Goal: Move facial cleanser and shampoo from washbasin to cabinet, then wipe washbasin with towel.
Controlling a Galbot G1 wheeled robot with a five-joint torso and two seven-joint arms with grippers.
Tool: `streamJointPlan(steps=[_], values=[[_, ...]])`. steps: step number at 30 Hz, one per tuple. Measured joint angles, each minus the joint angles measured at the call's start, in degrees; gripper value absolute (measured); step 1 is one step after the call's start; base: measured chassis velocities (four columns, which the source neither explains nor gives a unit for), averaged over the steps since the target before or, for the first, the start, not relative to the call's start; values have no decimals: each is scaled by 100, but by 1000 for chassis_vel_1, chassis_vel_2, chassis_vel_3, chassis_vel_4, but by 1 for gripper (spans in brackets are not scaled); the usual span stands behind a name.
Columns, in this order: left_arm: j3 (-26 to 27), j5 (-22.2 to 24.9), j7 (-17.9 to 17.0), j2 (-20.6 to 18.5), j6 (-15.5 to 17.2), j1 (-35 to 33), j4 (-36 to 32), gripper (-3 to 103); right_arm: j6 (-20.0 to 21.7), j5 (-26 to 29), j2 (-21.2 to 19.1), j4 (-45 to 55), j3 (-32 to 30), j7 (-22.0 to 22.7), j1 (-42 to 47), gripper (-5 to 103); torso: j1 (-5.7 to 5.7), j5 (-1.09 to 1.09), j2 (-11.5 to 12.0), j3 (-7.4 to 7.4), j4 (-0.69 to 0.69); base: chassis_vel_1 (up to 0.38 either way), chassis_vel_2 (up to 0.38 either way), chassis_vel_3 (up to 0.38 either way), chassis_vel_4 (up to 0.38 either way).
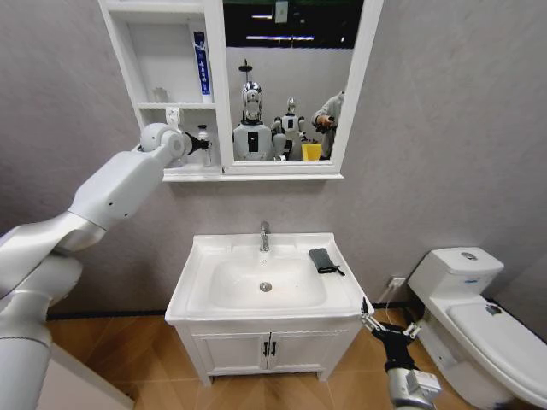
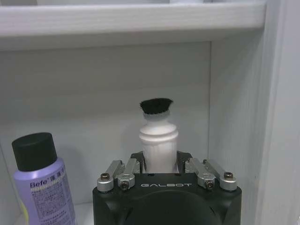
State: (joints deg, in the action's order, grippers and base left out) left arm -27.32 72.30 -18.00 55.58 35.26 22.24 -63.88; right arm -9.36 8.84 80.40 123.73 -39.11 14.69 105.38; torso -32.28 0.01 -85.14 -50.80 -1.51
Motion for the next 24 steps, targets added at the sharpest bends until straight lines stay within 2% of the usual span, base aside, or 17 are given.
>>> streamJointPlan(steps=[2,3,4,5,6,8,9,11,12,13,15,17,18,20,22,23,24], values=[[25,16,-31,-39,4,-58,-48,49,0,2,-6,0,1,2,-1,100,-1,-2,0,0,0,0,0,0,0],[25,16,-31,-39,4,-58,-48,49,0,2,-6,0,1,2,-1,100,-1,-2,0,0,0,0,0,0,0],[41,30,-53,-80,12,-98,-104,54,0,4,-7,3,2,3,-1,100,0,-1,0,0,0,0,0,0,0],[77,46,-91,-184,22,-175,-230,59,0,4,-10,8,6,5,-2,100,0,-2,0,0,-1,0,0,0,0],[77,46,-91,-184,22,-175,-230,59,0,4,-10,8,6,5,-2,100,0,-2,0,0,-1,0,0,0,0],[151,125,-173,-411,47,-326,-538,71,1,4,-18,21,12,6,-5,100,0,-1,0,0,-2,0,0,0,0],[151,125,-173,-411,47,-326,-538,71,1,4,-18,21,12,6,-5,100,0,-1,0,0,-2,0,0,0,0],[319,242,-325,-803,77,-632,-1173,81,7,0,-14,30,19,11,-14,100,0,-2,0,0,0,0,0,0,0],[319,242,-325,-803,77,-632,-1173,81,7,0,-14,30,19,11,-14,100,0,-2,0,0,0,0,0,0,0],[442,290,-415,-1044,77,-850,-1569,86,16,-3,-13,39,32,18,-25,100,0,-2,0,0,0,0,0,0,0],[671,317,-779,-1436,120,-1241,-2220,97,72,-91,-16,31,55,160,-56,100,0,-4,0,0,2,0,0,0,0],[831,314,-875,-1615,124,-1467,-2526,99,125,-141,-19,25,54,227,-71,100,0,-1,0,0,1,0,0,0,0],[1072,231,-908,-1923,117,-1921,-2993,100,244,-160,-23,25,50,341,-86,100,0,0,0,1,0,0,0,0,0],[1175,105,-851,-2091,68,-2179,-3226,100,285,-159,-27,26,48,380,-92,100,0,-3,0,0,0,0,0,0,0],[1609,-446,-552,-2614,-112,-2978,-3901,100,314,-203,-41,25,42,475,-121,100,-1,-6,0,0,-2,0,0,0,0],[1609,-446,-552,-2614,-112,-2978,-3901,100,314,-203,-41,25,42,475,-121,100,-1,-6,0,0,-2,0,0,0,0],[2299,-889,-285,-2995,-318,-3766,-4370,100,317,-226,-56,26,23,506,-122,100,0,0,0,1,0,0,0,0,0]])
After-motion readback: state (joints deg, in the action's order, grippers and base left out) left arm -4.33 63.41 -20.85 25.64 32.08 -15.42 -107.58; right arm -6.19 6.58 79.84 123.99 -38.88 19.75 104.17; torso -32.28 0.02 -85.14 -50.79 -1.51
